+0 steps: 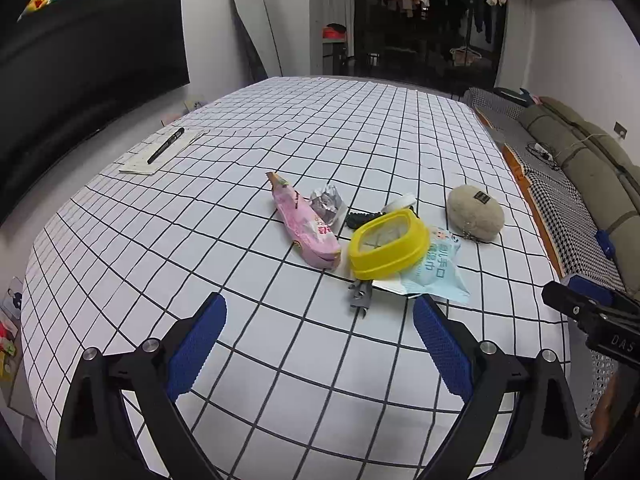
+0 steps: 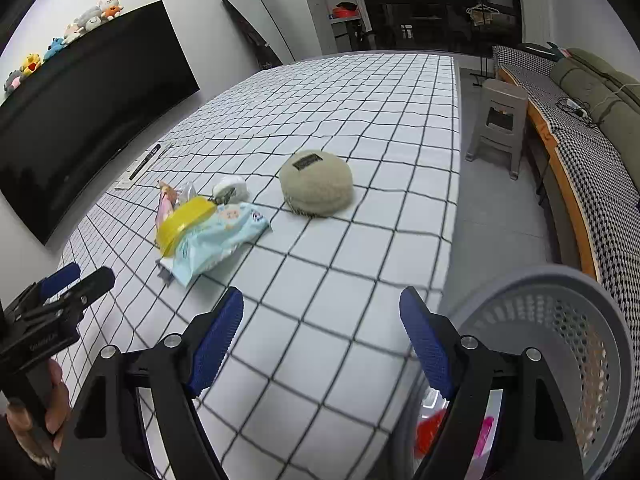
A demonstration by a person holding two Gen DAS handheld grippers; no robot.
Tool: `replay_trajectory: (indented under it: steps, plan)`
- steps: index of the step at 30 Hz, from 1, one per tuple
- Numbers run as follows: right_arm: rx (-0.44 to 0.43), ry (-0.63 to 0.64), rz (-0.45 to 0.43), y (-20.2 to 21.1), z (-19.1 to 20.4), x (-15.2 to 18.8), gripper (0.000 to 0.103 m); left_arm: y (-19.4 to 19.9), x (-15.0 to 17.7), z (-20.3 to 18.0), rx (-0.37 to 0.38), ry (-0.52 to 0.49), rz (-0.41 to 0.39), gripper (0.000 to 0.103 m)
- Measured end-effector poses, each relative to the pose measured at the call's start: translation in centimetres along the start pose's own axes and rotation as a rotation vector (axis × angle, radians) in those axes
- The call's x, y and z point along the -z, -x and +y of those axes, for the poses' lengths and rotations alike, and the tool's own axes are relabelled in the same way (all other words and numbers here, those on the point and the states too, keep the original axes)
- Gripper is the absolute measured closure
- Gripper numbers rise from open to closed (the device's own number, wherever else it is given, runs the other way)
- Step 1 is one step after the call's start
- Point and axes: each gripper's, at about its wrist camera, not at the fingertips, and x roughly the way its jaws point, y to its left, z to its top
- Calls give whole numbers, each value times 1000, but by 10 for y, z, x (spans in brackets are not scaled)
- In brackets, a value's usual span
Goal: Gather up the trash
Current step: 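Close the right tool on the beige fuzzy ball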
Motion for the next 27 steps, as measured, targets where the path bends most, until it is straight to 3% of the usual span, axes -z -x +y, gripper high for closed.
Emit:
replay_trajectory:
  steps: [13,27]
  plan:
    - [32,66,44,-62,6,-61,26,-23,-12,12,-4,15,25,10]
    - [84,138,99,-106,16,-84,22,-29,-13,15,0,19,39,10]
